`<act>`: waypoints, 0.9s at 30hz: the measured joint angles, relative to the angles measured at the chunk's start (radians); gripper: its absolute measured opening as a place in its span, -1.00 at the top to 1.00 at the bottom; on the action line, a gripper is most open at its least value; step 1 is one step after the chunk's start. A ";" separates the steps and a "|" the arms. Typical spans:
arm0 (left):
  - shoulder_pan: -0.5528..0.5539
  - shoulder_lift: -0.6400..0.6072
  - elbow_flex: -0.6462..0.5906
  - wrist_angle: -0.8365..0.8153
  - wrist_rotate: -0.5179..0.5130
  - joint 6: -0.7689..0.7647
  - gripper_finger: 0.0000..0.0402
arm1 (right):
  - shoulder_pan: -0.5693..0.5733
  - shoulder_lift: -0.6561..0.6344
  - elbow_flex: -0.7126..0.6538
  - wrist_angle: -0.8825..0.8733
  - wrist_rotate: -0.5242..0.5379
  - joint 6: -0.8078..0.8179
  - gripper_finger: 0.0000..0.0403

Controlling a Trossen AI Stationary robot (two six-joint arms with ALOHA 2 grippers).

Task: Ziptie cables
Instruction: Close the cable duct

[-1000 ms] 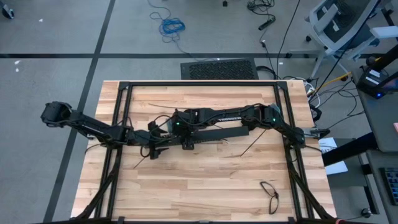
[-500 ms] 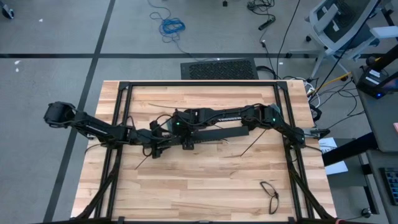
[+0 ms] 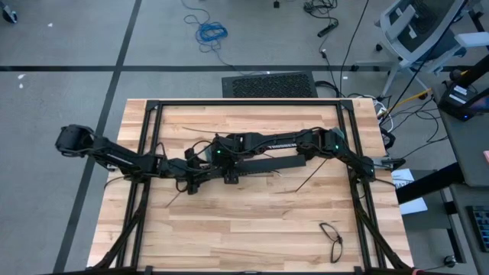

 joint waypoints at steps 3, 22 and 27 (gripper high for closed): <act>0.000 0.033 0.000 0.054 0.000 -0.005 -0.68 | 0.000 0.000 0.000 0.000 0.000 -0.001 -0.19; 0.000 0.000 0.000 0.010 -0.025 -0.104 -0.68 | 0.000 0.000 0.000 0.000 0.001 -0.002 -0.19; -0.001 -0.024 0.000 -0.008 -0.023 -0.105 -0.68 | 0.000 0.000 0.000 0.000 0.001 -0.003 -0.19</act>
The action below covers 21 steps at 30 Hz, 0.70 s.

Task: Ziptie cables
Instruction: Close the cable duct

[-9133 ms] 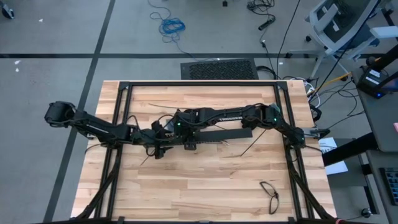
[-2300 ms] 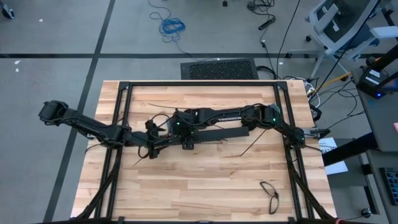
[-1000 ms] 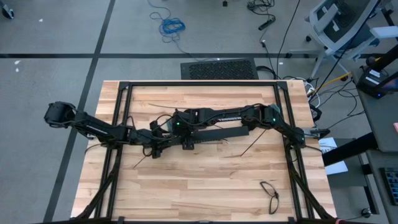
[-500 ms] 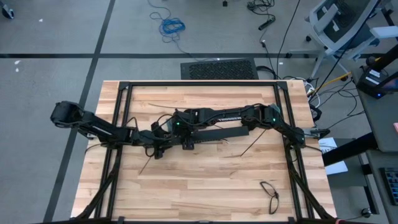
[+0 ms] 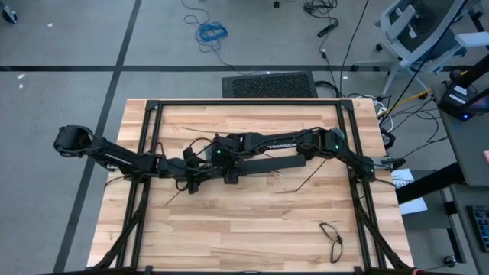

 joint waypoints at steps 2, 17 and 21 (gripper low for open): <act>0.000 -0.003 0.000 0.001 0.010 0.000 -0.68 | 0.000 0.000 0.000 0.000 0.000 0.000 -0.19; 0.000 -0.002 0.000 0.001 0.019 0.001 -0.63 | 0.000 0.000 0.000 0.000 0.000 -0.004 -0.19; 0.000 -0.002 0.000 0.002 0.019 0.002 -0.52 | 0.000 0.000 0.000 0.000 0.000 -0.004 -0.19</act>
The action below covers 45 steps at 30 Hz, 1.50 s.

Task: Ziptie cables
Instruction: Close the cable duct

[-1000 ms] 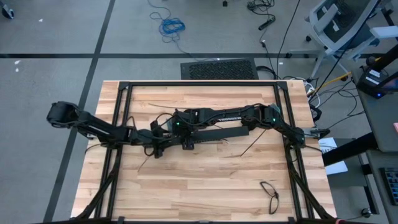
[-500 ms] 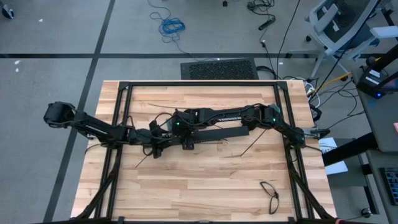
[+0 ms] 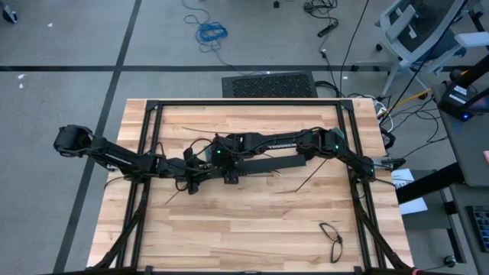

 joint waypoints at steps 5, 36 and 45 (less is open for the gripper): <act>0.000 0.000 -0.010 0.013 -0.001 0.002 -0.43 | 0.000 0.000 0.000 0.000 0.000 0.000 -0.19; 0.002 0.049 -0.049 0.118 -0.014 0.049 -0.42 | 0.000 0.000 0.000 0.006 0.002 0.000 -0.19; 0.034 0.057 -0.050 0.147 0.018 0.054 -0.41 | 0.000 0.000 -0.001 0.009 0.005 0.000 -0.19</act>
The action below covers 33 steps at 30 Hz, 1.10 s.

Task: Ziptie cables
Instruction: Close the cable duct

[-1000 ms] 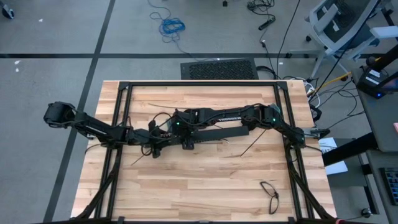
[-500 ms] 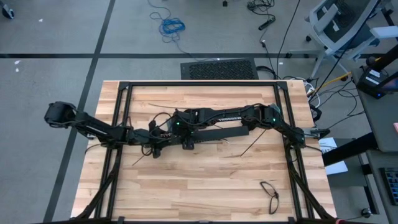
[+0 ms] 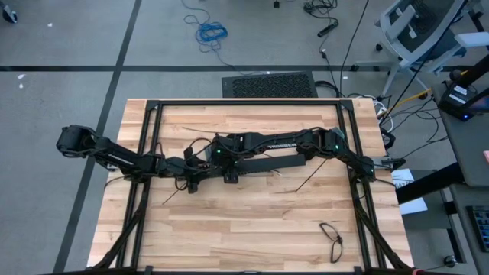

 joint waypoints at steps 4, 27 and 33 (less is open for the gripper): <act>0.000 0.000 0.000 0.000 0.005 0.008 -0.35 | 0.000 0.000 0.000 0.001 -0.001 0.000 -0.19; 0.000 0.000 0.002 -0.022 -0.004 0.005 -0.25 | 0.001 0.003 -0.001 0.052 -0.001 -0.001 -0.19; 0.000 0.000 0.000 -0.021 -0.010 0.006 -0.25 | 0.001 0.003 -0.002 0.071 -0.002 -0.001 -0.19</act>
